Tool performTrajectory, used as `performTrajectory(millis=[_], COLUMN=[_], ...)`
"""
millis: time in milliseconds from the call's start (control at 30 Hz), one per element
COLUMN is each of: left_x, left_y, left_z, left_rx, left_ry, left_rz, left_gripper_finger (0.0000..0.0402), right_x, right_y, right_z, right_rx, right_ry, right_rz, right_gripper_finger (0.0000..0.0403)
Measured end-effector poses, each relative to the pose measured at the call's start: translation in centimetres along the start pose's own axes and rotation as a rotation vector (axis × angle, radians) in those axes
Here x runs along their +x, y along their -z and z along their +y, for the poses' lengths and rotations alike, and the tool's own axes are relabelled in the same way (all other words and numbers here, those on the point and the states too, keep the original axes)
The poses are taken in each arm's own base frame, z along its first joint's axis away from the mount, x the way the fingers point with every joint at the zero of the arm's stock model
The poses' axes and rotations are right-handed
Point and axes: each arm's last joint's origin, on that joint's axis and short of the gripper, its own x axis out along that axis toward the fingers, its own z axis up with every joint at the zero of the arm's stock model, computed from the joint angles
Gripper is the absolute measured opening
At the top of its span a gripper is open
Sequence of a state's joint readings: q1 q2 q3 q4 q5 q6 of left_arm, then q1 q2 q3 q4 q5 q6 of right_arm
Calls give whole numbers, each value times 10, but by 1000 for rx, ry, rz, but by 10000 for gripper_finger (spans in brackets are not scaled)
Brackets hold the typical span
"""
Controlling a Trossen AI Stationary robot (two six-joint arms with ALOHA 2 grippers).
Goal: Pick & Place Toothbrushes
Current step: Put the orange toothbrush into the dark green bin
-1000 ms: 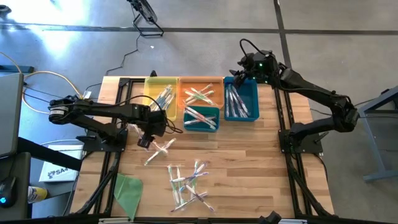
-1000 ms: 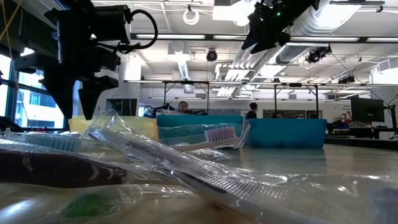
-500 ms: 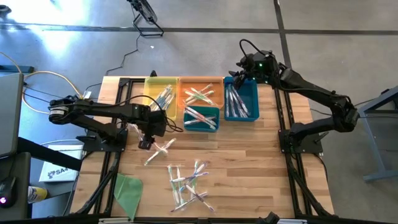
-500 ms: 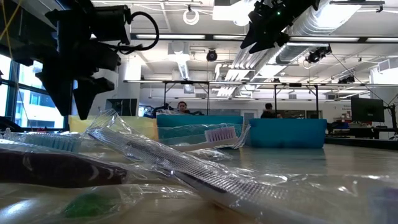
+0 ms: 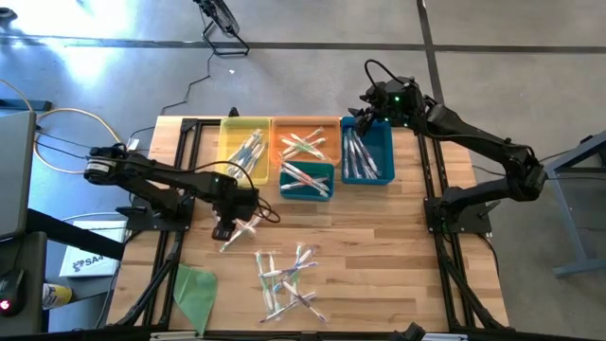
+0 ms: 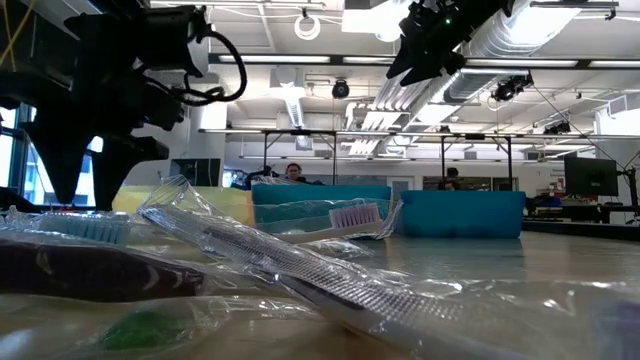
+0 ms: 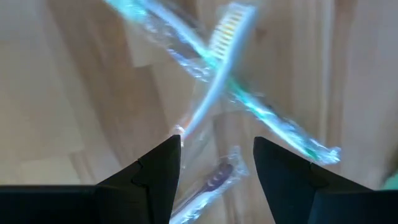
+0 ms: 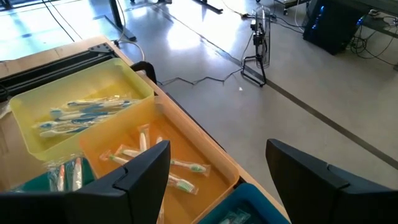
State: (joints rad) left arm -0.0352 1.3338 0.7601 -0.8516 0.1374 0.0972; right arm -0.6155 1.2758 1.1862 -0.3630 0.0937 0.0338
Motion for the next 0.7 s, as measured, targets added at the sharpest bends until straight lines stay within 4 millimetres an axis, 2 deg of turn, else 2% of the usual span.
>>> performTrajectory(millis=[233,433,700], left_x=[4,14,27], left_y=[-2,-5,-16], left_z=[4,6,8], left_rx=[-27,-30,-31], left_ry=[-95,-91,-66], left_rz=[18,52,13], left_gripper_finger=[198,198,198], right_x=[0,0,0], right_y=[0,0,0], right_z=[1,3,3], right_rx=[7,25,19], right_ry=[-45,-89,-95], right_rz=[1,4,4], right_gripper_finger=[258,258,258])
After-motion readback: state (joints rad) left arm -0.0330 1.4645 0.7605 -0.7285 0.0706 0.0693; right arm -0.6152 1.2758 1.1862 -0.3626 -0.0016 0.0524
